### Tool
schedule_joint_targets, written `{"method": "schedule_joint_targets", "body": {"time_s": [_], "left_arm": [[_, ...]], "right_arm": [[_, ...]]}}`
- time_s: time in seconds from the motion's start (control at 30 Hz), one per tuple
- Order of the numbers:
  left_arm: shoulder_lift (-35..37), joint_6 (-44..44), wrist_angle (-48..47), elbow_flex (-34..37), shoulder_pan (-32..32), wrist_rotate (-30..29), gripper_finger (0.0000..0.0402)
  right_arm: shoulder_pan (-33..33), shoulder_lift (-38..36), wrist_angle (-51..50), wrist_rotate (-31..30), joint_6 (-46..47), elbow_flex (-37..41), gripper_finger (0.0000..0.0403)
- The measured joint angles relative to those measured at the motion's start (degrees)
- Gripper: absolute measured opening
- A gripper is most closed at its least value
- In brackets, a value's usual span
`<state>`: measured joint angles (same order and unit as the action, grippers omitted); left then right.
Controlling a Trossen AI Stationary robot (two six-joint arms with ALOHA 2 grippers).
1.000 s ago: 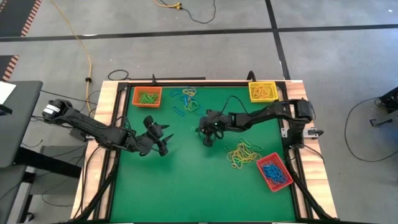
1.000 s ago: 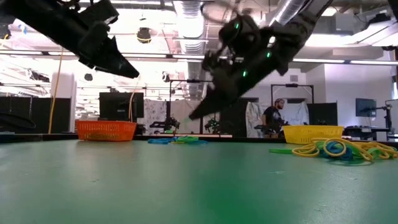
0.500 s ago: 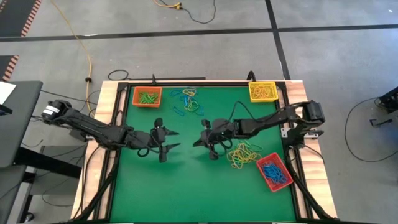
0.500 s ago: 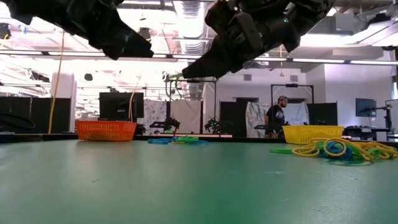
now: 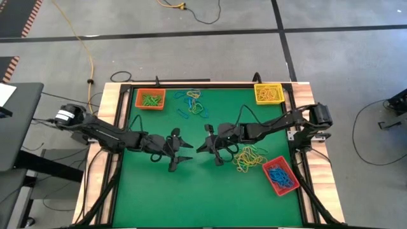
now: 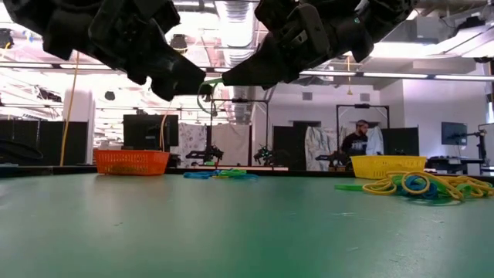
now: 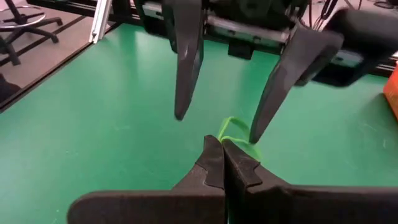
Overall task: Sort rubber bands into baskets
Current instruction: Put the green rubber band into the orange bin
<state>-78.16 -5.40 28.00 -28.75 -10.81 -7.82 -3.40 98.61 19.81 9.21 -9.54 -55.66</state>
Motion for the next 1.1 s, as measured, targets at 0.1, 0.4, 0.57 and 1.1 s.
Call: {"method": "schedule_joint_targets", "body": {"time_s": [0.1,0.4,0.57,1.1], "left_arm": [[-1.7,0.0,1.6,0.0,0.9,0.1,0.0225],[-2.6,3.5,1.0,-1.2,1.9,-3.4,0.0157],[-2.5,6.0,0.7,-1.6,1.9,-3.4,0.007],[-2.4,6.7,-2.1,-1.6,1.8,-3.4,0.0]], "right_arm": [[0.0,0.0,0.0,0.0,0.0,0.0,0.0015],[0.0,0.0,-0.1,0.0,0.0,-0.1,0.0015],[0.2,0.0,-0.7,0.0,0.0,-0.1,0.0015],[0.9,0.0,-1.0,-1.9,2.5,-0.1,0.0036]]}}
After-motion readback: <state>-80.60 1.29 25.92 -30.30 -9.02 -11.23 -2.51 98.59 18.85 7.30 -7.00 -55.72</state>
